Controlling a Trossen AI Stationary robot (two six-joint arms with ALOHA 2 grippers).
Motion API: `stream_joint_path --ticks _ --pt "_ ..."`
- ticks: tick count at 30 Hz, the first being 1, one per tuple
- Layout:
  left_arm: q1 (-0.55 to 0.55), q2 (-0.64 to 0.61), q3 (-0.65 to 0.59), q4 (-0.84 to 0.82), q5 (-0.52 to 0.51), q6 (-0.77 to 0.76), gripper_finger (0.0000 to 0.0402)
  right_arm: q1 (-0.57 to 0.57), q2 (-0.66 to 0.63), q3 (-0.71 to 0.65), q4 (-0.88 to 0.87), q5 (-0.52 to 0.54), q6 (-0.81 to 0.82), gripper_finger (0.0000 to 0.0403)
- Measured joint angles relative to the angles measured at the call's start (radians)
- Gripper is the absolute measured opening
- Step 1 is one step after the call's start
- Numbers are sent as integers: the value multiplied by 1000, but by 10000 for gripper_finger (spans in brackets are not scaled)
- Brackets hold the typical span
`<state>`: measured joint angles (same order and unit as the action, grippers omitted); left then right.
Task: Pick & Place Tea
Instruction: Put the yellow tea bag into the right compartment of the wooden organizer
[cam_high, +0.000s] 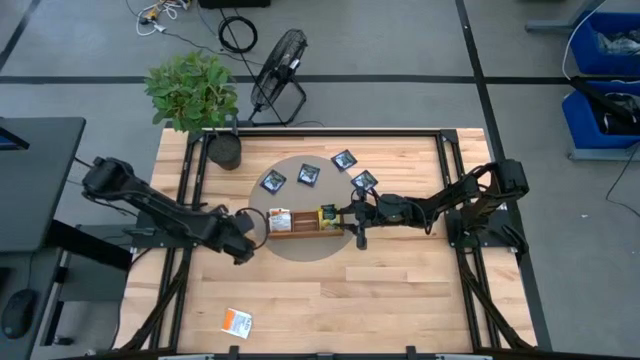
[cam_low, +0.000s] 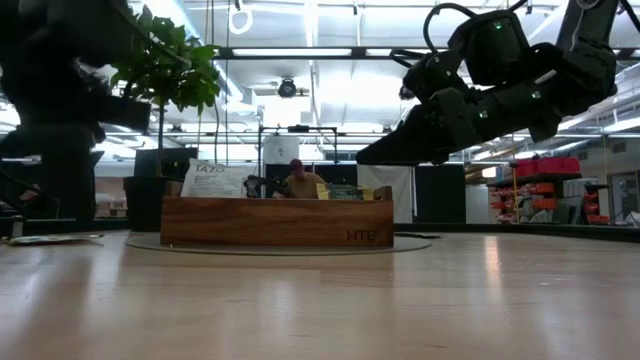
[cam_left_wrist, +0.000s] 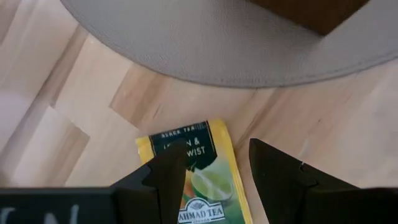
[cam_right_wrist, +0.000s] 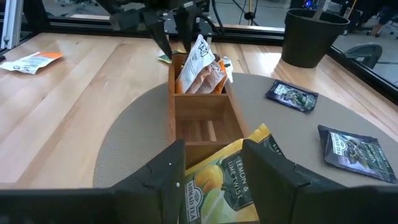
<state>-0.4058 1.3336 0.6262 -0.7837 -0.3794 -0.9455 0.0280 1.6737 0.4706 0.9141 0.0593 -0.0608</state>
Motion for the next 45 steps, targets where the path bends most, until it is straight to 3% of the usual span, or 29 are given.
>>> stream_joint_path --ticks 11,26,33,41,45 --pt "22 75 -11 49 -8 14 181 0 0 0 0 0 1 166" --pt "82 68 -78 107 38 14 174 0 0 0 4 0 8 166" --pt "84 67 -92 130 61 9 117 0 0 0 4 0 8 166" --pt "82 69 -93 144 85 24 16 0 0 0 5 0 18 166" --pt "80 70 -93 158 85 37 5 0 0 0 5 0 18 166"
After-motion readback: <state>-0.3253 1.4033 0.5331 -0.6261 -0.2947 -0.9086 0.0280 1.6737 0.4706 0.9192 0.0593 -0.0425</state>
